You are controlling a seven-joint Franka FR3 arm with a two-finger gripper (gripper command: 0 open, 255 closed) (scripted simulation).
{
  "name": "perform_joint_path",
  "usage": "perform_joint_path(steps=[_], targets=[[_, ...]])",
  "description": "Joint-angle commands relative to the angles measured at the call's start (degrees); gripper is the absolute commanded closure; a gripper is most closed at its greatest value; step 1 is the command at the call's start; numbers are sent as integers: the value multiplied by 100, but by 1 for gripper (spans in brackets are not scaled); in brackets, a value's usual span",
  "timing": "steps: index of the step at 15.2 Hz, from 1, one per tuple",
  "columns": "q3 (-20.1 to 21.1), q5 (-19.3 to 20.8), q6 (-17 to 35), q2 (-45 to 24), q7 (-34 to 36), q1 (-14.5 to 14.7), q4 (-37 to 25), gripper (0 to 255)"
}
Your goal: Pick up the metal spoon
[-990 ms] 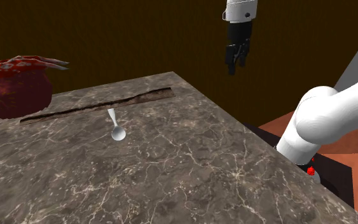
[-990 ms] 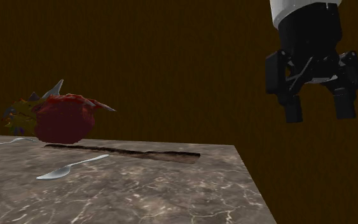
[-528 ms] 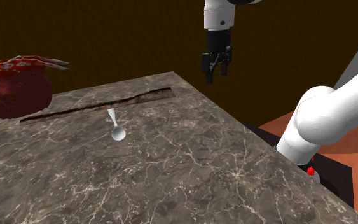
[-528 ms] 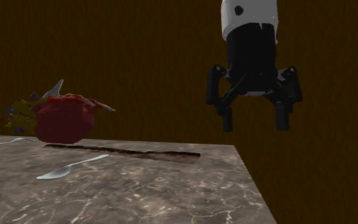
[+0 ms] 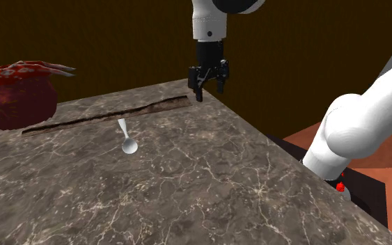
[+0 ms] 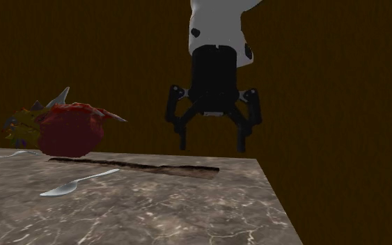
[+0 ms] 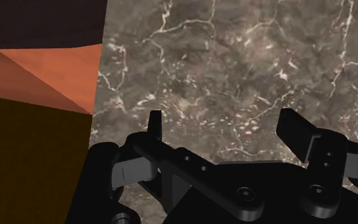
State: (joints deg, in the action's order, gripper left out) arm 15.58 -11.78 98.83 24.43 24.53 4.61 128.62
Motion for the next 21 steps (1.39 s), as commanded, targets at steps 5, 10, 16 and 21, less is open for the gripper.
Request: perform_joint_path(steps=[5, 10, 16, 21], targets=[[504, -136, 522, -1041, 925, 86, -734, 0], [828, 6, 839, -2015, 1698, 178, -1561, 0], [1051, 421, 1034, -3295, 2634, 436, -2821, 0], [1060, 745, 1080, -4156, 3165, 722, -3735, 0]])
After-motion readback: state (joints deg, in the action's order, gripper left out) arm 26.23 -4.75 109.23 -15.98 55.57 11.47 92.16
